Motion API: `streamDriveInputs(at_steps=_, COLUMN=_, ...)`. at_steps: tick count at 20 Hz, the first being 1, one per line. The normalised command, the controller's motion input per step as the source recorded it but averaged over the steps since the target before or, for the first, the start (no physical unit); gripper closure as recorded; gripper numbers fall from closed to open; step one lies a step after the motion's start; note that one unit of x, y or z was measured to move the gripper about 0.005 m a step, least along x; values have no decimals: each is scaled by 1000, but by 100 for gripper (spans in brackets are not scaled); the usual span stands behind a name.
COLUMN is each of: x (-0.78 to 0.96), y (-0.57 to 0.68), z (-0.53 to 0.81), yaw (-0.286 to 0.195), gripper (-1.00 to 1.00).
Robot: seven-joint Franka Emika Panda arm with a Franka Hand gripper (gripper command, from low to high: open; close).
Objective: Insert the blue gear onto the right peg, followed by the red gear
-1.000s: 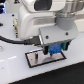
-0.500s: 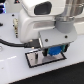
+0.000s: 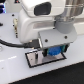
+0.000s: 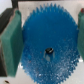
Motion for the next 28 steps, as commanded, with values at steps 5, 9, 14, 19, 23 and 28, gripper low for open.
streamDriveInputs(at_steps=5, x=261, y=-8, z=330, yaw=0, gripper=100)
streamDriveInputs(at_steps=9, x=78, y=-2, z=326, yaw=0, gripper=100)
streamDriveInputs(at_steps=14, x=22, y=-28, z=122, yaw=0, gripper=100)
streamDriveInputs(at_steps=19, x=26, y=-62, z=-21, yaw=0, gripper=100)
streamDriveInputs(at_steps=23, x=20, y=-74, z=-22, yaw=0, gripper=100)
streamDriveInputs(at_steps=28, x=5, y=4, z=-79, yaw=0, gripper=100)
